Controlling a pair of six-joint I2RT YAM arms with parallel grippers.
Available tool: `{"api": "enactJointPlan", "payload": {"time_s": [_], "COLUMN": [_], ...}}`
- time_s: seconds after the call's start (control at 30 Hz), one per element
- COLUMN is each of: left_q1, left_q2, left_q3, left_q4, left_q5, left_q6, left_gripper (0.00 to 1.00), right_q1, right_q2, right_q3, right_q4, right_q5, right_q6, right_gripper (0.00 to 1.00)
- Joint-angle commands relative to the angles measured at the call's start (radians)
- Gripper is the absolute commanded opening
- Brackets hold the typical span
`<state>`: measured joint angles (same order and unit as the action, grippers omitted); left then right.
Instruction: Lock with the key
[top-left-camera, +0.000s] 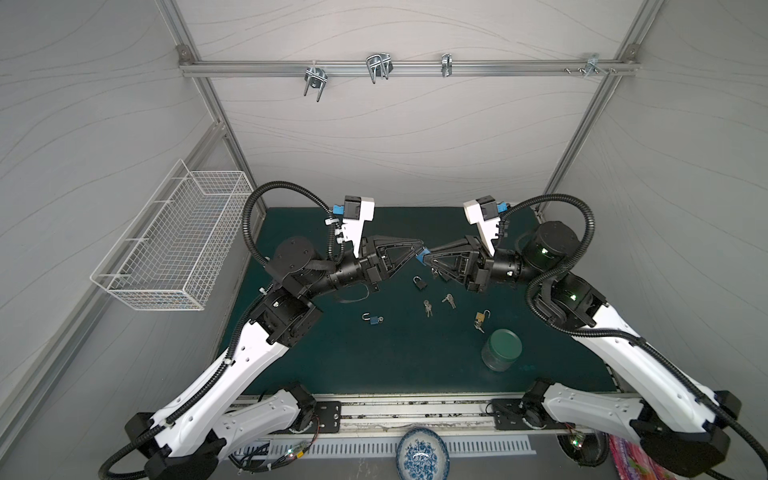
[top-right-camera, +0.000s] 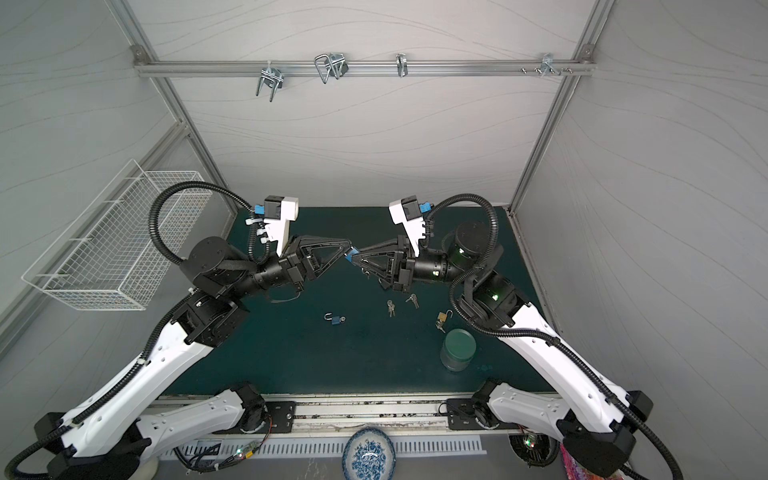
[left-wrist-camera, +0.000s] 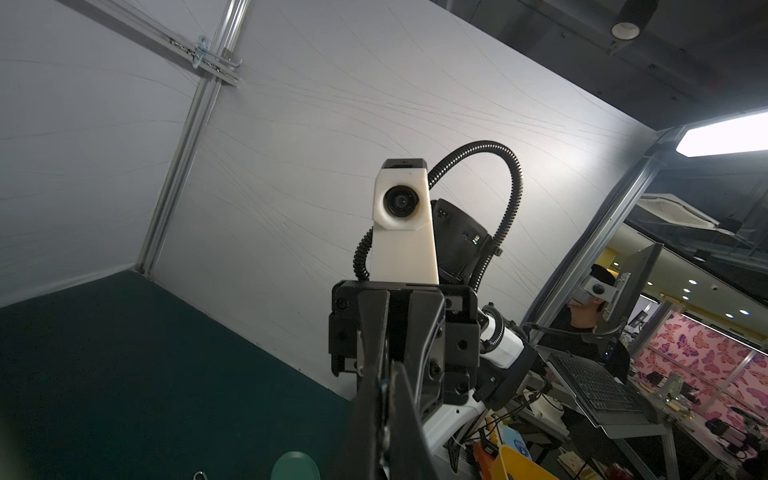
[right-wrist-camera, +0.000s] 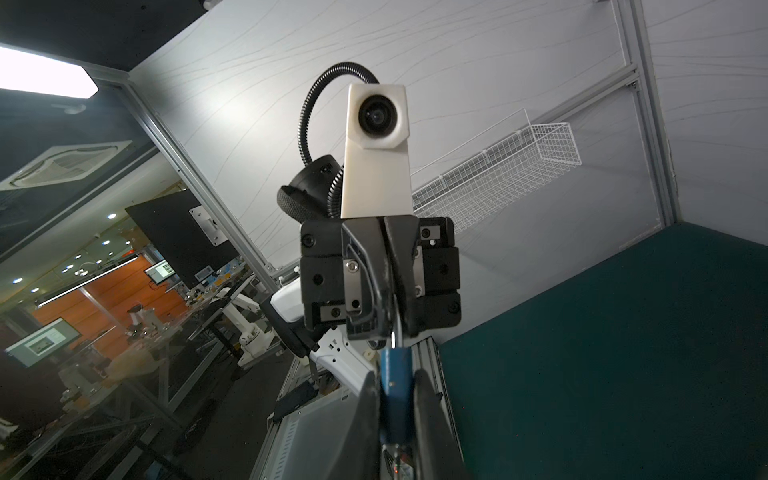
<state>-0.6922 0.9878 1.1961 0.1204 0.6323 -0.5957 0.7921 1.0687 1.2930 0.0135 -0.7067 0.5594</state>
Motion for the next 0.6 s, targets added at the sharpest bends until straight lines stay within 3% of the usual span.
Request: {"api": "enactJointPlan", "payload": {"time_s": [0.0,0.37,0.57], "left_q1": [-0.012,0.127,0.137], "left_q2": [0.01,-0.057,-0.044], "left_q3": [0.037,0.055,0.104], "left_q4": [-0.176,-0.194,-0.303], "left_q5": [0.123,0.069,0.127], "left_q6": [0.029,-0.002,0.101], "left_gripper": [0.15,0.79,0.76], "right_q1": [-0.007,-0.078,-0.156], "right_q2": [0.005,-0.055,-0.012], "right_q3": [0.064,0.053,0.158], "right_q4": [-0.002,-0.236,-0.472], "right_q5": [-0.053,-0.058,-0.154], "right_q6": [-0.059,-0.16,-0.249], "right_gripper": [0.0,0.0,0.0]}}
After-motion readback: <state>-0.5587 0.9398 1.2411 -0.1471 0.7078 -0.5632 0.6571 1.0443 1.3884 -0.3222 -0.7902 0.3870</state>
